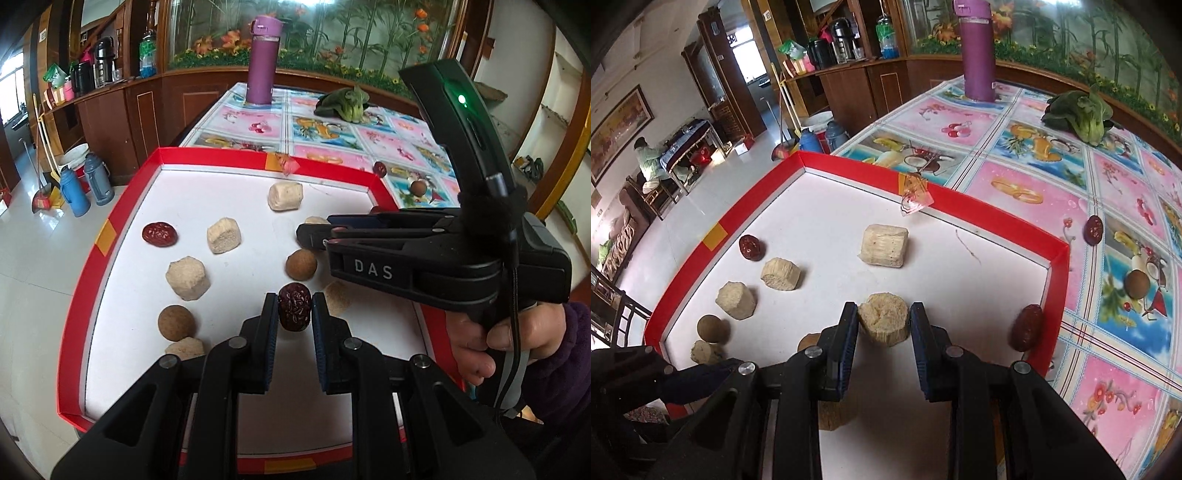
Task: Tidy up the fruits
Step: 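Carry the cake and date over the tray and open both tools, then grasp a brown kiwi with the right tool while the left tool grasps a red date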
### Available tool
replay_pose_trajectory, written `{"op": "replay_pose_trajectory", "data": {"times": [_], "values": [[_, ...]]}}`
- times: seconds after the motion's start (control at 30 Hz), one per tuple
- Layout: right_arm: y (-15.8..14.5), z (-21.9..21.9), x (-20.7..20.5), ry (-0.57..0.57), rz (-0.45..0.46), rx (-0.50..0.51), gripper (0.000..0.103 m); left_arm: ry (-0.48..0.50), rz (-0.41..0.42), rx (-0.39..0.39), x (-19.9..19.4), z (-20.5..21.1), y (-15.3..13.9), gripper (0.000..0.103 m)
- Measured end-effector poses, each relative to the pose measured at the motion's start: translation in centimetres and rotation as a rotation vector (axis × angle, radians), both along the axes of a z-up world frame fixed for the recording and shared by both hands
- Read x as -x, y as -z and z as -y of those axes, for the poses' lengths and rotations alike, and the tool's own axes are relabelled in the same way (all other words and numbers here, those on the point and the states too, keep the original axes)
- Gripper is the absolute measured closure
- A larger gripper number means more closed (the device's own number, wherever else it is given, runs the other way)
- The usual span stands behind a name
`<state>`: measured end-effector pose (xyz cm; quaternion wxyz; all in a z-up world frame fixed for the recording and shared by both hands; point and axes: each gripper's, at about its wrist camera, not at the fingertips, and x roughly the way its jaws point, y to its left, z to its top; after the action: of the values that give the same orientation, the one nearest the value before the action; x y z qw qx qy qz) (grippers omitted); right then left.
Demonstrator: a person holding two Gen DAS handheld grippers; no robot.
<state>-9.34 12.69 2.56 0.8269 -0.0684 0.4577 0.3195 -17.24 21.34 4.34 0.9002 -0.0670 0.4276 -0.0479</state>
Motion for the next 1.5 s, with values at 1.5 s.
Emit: {"op": "replay_pose_trajectory", "data": {"times": [1.5], "values": [[-0.1, 17.1, -9.1, 0.288, 0.035, -0.113, 0.061, 0.036, 0.062, -0.127, -7.4, 6.3, -6.3, 0.049]]}}
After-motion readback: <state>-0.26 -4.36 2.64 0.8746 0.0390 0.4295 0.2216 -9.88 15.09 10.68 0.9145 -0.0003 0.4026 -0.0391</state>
